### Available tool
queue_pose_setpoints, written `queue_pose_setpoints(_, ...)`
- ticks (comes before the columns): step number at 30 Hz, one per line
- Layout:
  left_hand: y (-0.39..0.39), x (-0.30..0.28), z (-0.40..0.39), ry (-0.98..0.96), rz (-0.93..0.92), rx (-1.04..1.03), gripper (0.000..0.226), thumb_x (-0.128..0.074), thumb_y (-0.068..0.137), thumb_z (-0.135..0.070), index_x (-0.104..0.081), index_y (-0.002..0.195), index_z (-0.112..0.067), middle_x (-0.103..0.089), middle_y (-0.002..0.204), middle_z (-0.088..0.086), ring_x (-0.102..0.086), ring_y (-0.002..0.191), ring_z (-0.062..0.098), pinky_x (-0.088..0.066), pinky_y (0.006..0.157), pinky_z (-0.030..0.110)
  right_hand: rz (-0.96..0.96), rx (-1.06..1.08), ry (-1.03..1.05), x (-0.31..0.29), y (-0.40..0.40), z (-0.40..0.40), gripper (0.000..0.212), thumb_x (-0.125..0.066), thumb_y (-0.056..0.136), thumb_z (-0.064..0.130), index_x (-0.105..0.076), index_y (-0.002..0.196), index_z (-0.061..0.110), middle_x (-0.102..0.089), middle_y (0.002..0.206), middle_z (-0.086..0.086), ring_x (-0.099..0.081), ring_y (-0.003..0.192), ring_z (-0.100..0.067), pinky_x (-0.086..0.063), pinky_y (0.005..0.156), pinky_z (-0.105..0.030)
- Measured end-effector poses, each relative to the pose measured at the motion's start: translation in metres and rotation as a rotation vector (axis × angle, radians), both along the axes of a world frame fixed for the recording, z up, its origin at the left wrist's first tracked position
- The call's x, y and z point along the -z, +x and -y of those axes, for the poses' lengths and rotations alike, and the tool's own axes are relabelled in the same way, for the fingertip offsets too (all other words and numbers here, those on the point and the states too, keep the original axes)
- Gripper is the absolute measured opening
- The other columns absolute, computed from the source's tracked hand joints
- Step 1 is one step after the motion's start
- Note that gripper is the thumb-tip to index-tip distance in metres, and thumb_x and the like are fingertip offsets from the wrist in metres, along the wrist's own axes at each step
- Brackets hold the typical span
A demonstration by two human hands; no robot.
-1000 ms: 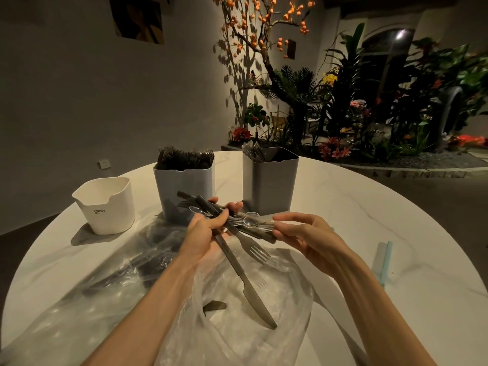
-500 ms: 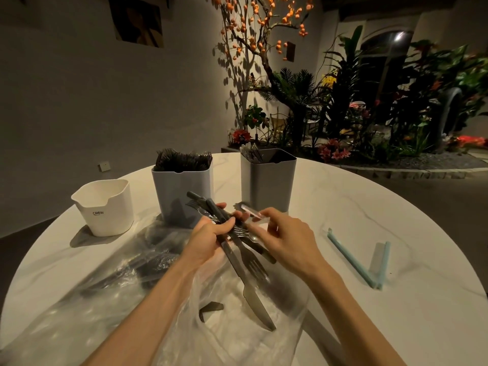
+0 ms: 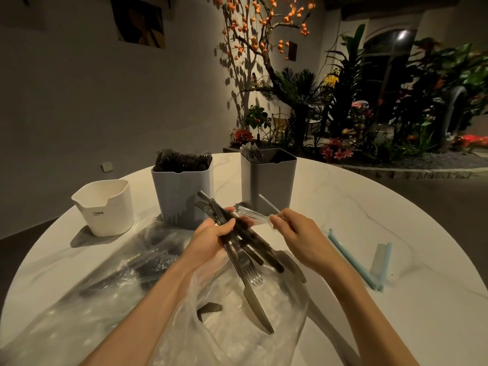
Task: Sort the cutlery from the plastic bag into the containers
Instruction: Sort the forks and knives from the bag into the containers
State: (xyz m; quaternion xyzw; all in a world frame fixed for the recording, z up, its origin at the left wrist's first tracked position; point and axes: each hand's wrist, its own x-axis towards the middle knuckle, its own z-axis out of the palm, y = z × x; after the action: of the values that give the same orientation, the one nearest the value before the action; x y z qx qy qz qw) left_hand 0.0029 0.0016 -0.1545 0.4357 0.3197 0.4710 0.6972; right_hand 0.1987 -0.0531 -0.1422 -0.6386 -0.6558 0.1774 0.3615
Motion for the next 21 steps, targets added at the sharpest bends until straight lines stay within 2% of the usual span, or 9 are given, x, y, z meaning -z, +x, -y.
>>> queue_pose_setpoints(2,0.001,-0.001,0.002,0.004,0.013,0.022,0.023,-0.043,0.101,0.005,-0.051,0.122,-0.002,-0.074,0.098,0.021,-0.075,0.094,0.030,-0.062,0.077,0.036,-0.084,0.002,0.004,-0.003,-0.001,0.001,0.025,-0.043,0.105,0.041,-0.056,0.100,0.021,-0.061,0.092,0.006,-0.058,0.078,-0.012,-0.044,0.066,-0.014)
queue_pose_setpoints(4,0.003,-0.001,0.003,0.021,-0.001,0.027,0.029,-0.042,0.101,0.006,-0.048,0.129,0.001,-0.073,0.105,0.025,-0.073,0.100,0.035,-0.062,0.080,0.039,-0.224,-0.033,0.014,-0.007,-0.003,0.004,0.023,-0.044,0.105,0.038,-0.054,0.097,0.019,-0.064,0.086,0.002,-0.062,0.069,-0.014,-0.049,0.058,-0.017)
queue_pose_setpoints(7,0.006,0.001,0.005,0.022,-0.026,0.063,0.035,-0.037,0.101,0.007,-0.050,0.133,0.003,-0.066,0.122,0.030,-0.067,0.113,0.041,-0.057,0.092,0.049,-0.429,-0.135,0.013,-0.008,-0.009,0.008,0.016,-0.049,0.105,0.028,-0.058,0.106,0.014,-0.071,0.080,-0.005,-0.066,0.062,-0.015,-0.051,0.051,-0.020)
queue_pose_setpoints(10,0.008,0.003,0.006,0.005,-0.050,0.081,0.038,-0.039,0.100,0.006,-0.051,0.135,0.001,-0.065,0.123,0.031,-0.066,0.114,0.039,-0.054,0.097,0.052,-0.503,-0.162,0.018,-0.011,-0.019,0.009,0.018,-0.050,0.106,0.026,-0.064,0.111,0.017,-0.064,0.071,0.001,-0.058,0.058,-0.009,-0.046,0.049,-0.018)
queue_pose_setpoints(13,0.009,0.003,0.007,0.057,-0.139,0.103,0.038,-0.048,0.098,0.006,-0.053,0.134,-0.006,-0.070,0.119,0.024,-0.069,0.111,0.036,-0.053,0.097,0.052,-0.544,-0.152,-0.059,-0.012,-0.021,0.009,0.024,-0.044,0.107,0.032,-0.062,0.112,0.017,-0.052,0.069,0.001,-0.046,0.053,-0.006,-0.039,0.047,-0.018)
queue_pose_setpoints(17,0.008,0.006,0.003,0.061,-0.171,0.083,0.034,-0.053,0.099,-0.001,-0.056,0.133,-0.006,-0.072,0.117,0.022,-0.070,0.110,0.036,-0.052,0.100,0.054,-0.526,-0.121,-0.213,-0.014,-0.022,0.010,0.033,-0.037,0.109,0.036,-0.058,0.117,0.011,-0.052,0.078,0.000,-0.044,0.064,-0.010,-0.040,0.054,-0.018)
queue_pose_setpoints(21,0.010,0.008,0.003,0.084,-0.199,0.115,0.032,-0.058,0.098,-0.010,-0.060,0.128,-0.002,-0.069,0.121,0.023,-0.065,0.117,0.038,-0.043,0.108,0.060,-0.495,-0.124,-0.317,-0.016,-0.025,0.009,0.034,-0.037,0.109,0.038,-0.058,0.115,0.013,-0.067,0.104,0.002,-0.061,0.091,-0.014,-0.053,0.074,-0.026)
